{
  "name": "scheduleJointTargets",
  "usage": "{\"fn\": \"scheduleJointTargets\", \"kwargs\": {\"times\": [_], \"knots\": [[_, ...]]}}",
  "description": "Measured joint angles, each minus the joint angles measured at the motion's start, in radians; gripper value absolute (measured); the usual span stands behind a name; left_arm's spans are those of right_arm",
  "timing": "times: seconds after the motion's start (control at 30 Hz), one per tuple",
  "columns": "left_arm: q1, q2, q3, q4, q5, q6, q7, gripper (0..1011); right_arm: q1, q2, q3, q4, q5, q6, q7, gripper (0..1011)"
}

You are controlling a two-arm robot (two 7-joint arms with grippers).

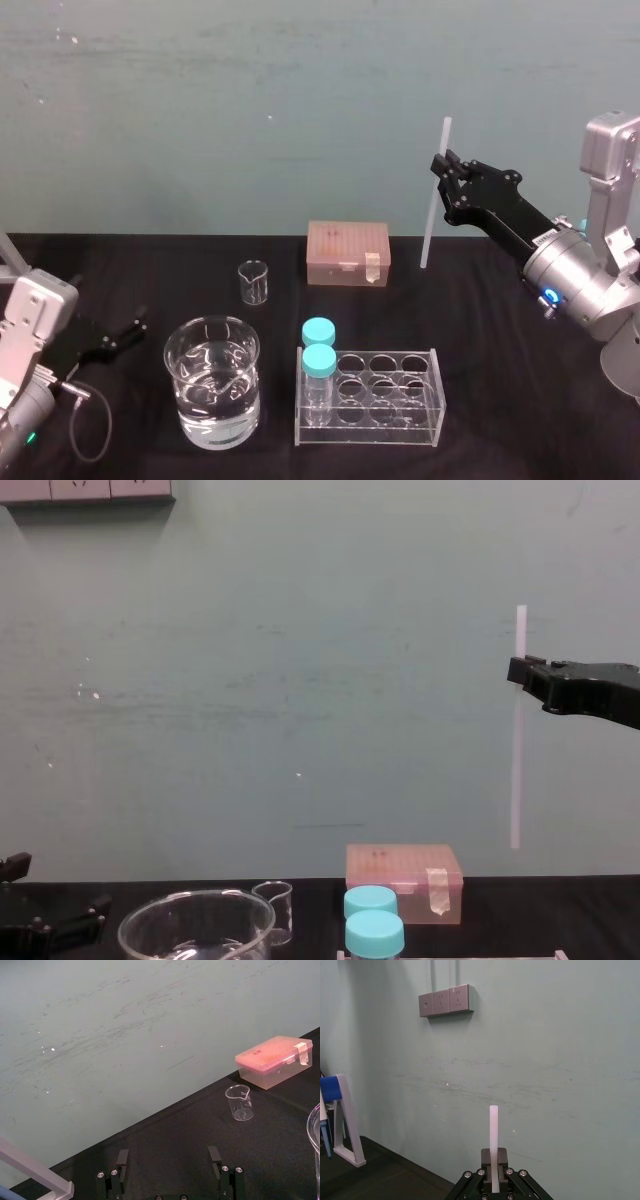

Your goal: Pick up the stirring rod with one hand, then place it down.

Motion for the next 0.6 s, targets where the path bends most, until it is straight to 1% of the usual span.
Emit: {"fn": "scheduleJointTargets", "kwargs": {"times": [0.17,0.6], "knots": [[0.0,0.0,0.0,0.0,0.0,0.0,0.0,1005,-0.002,-0.006,0.008,0.002,-0.001,0.001,0.003,75],[0.0,0.0,0.0,0.0,0.0,0.0,0.0,1005,-0.003,-0.004,0.006,0.0,-0.001,0.003,0.004,75]]}}
